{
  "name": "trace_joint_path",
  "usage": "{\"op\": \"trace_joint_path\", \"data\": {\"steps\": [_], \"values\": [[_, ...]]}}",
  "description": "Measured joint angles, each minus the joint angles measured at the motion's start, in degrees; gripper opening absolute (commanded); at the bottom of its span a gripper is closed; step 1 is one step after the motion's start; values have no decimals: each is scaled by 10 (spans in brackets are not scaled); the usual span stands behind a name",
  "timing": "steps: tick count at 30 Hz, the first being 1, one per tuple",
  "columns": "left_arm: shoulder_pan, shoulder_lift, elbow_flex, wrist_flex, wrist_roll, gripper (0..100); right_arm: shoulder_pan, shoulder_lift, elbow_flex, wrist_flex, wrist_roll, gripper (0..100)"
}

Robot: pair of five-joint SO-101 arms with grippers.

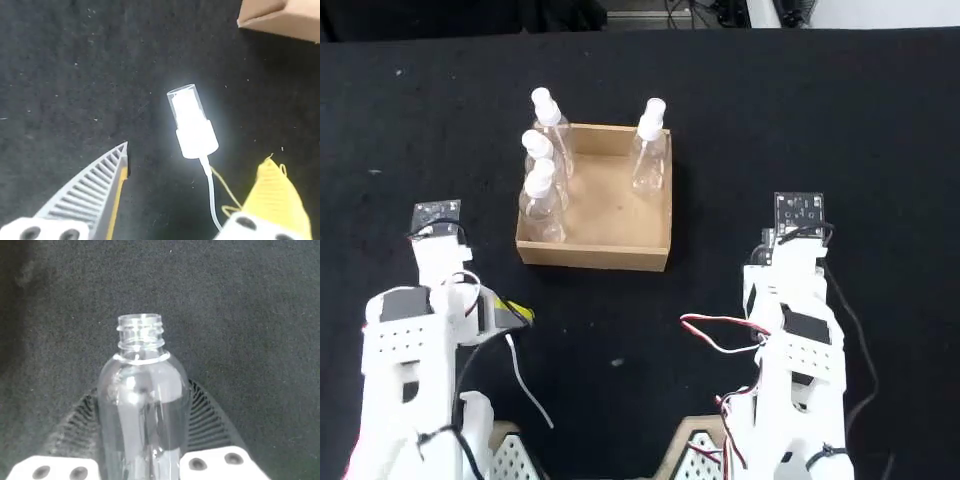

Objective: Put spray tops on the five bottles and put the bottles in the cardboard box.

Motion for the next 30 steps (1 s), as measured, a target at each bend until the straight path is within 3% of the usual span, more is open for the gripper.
{"op": "trace_joint_path", "data": {"steps": [5, 13, 22, 26, 30], "values": [[0, 49, 1, -78, 61, 265, 0, 0, 0, 0, 0, 15], [18, 91, 18, -104, 83, 58, 0, 0, 0, 0, 0, 15], [18, 135, 18, -105, 84, 54, 4, 0, 0, 0, 0, 15], [15, 137, -9, -83, 45, 53, 4, 0, 0, 0, 0, 15], [-46, 140, -80, -45, 32, 31, 4, 0, 0, 0, 0, 15]]}}
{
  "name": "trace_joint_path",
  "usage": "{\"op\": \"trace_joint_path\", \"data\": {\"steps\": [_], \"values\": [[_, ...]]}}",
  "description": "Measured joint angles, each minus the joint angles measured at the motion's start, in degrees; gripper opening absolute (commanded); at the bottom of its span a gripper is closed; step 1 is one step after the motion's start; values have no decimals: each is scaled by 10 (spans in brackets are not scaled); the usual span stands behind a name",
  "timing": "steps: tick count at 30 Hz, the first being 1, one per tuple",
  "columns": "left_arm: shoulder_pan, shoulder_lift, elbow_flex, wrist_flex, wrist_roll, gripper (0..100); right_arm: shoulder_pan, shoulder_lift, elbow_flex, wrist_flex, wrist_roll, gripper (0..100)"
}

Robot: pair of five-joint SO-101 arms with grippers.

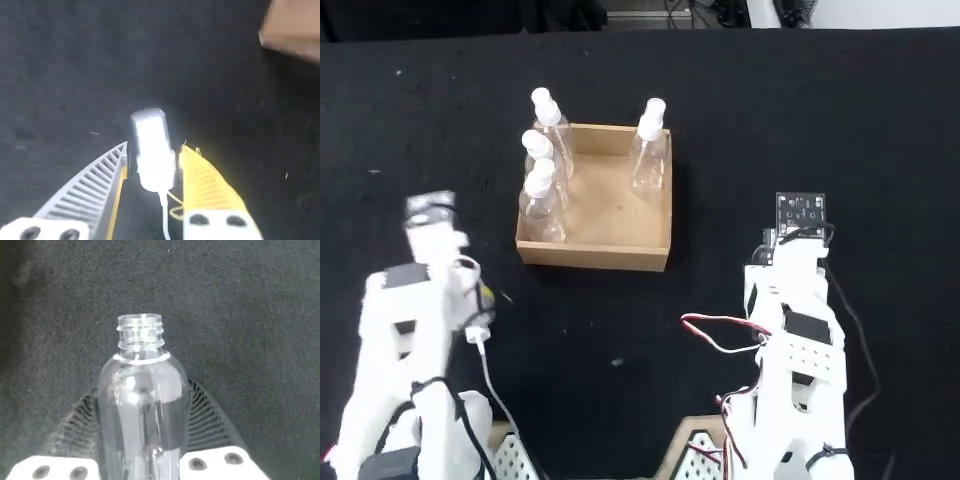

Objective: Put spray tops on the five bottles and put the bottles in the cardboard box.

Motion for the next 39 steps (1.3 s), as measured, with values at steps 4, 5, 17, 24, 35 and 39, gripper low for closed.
{"op": "trace_joint_path", "data": {"steps": [4, 5, 17, 24, 35, 39], "values": [[-114, 2, -54, -25, 1, 30, 0, 0, 0, 0, 0, 15], [-142, 2, -55, -40, 1, 30, 0, 0, 0, 0, 0, 15], [-155, 3, -102, 94, -81, 306, 0, 0, 0, 0, 1, 15], [-73, 3, -35, 55, -73, 162, 0, -1, 0, 0, 1, 15], [-55, 4, 101, -77, -73, 179, 0, -1, 0, 0, 1, 15], [-55, 3, 109, -82, -73, 127, 0, -1, 0, 0, 1, 15]]}}
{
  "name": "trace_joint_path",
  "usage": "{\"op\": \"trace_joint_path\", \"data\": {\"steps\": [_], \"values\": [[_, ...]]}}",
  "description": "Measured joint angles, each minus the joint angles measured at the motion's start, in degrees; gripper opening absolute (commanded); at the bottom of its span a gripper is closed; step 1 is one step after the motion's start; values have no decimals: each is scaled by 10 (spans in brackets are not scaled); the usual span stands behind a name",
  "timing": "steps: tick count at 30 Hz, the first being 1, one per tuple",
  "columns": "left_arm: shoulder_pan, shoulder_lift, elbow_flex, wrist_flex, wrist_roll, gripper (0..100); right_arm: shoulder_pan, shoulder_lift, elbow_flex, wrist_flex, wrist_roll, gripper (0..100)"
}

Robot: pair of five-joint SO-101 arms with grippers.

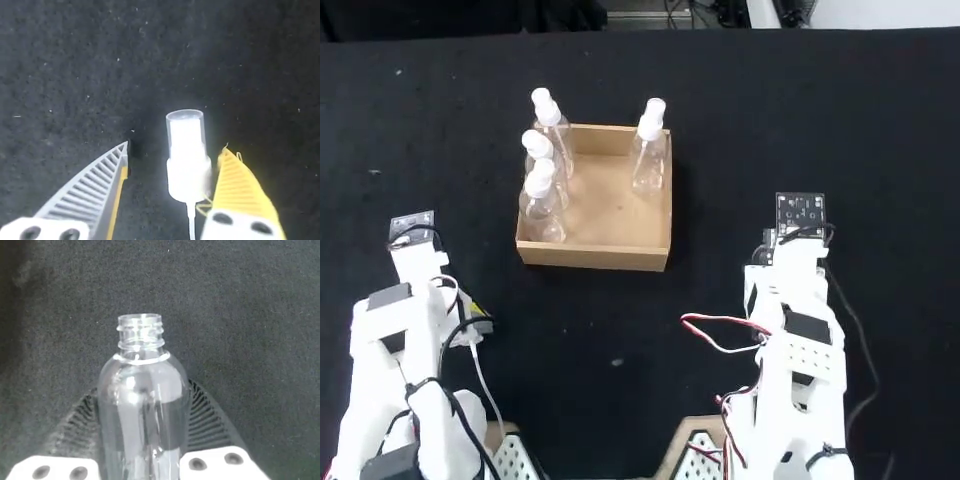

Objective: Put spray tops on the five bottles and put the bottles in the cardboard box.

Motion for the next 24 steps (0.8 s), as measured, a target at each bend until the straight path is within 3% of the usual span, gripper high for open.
{"op": "trace_joint_path", "data": {"steps": [2, 10, 17, 20, 24], "values": [[0, 0, 1, 0, 0, 30, 0, 0, 0, 0, 0, 15], [-4, 0, -20, 6, 4, 30, 0, 0, 0, 0, 0, 15], [-159, 4, -200, 25, 5, 30, 0, 0, 0, 0, 0, 15], [-232, 4, -249, 3, 41, 30, 0, 0, 0, 0, -1, 15], [-276, 4, -267, -40, 91, 30, 0, 0, -30, 15, -1, 15]]}}
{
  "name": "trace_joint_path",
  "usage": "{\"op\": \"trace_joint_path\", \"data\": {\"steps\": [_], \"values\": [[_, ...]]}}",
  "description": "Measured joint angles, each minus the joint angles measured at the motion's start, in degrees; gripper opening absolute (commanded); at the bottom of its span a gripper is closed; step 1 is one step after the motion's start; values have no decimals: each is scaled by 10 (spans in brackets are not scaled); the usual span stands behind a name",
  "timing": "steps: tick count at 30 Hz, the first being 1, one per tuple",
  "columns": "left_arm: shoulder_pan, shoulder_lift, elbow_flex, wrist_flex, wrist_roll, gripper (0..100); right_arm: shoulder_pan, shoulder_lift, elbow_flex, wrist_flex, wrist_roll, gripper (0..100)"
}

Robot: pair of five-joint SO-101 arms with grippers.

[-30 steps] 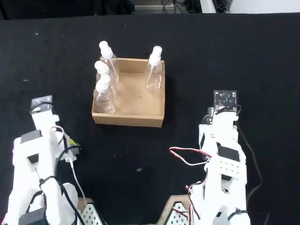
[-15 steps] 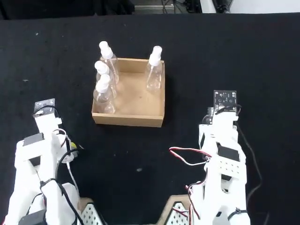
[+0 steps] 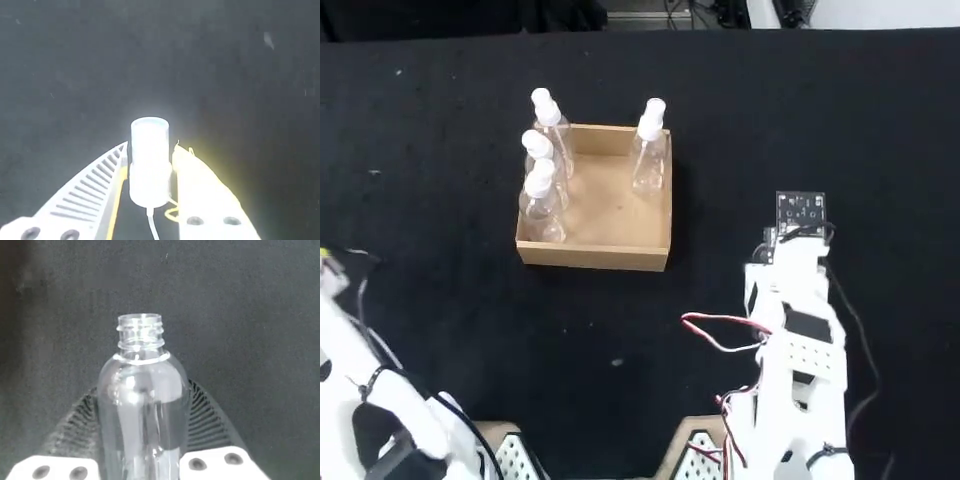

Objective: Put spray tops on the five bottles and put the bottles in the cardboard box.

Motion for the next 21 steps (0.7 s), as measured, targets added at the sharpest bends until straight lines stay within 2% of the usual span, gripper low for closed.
{"op": "trace_joint_path", "data": {"steps": [10, 15, 18, 21], "values": [[8, 0, -69, -3, 19, 30, -4, 0, -188, 198, 1, 10], [49, -62, -134, 77, 88, 30, -57, -54, -215, 251, -26, 10], [90, -130, -155, 106, 104, 30, -95, -146, -216, 283, -48, 10], [144, -193, -163, 111, 105, 30, -165, -263, -216, 305, -55, 10]]}}
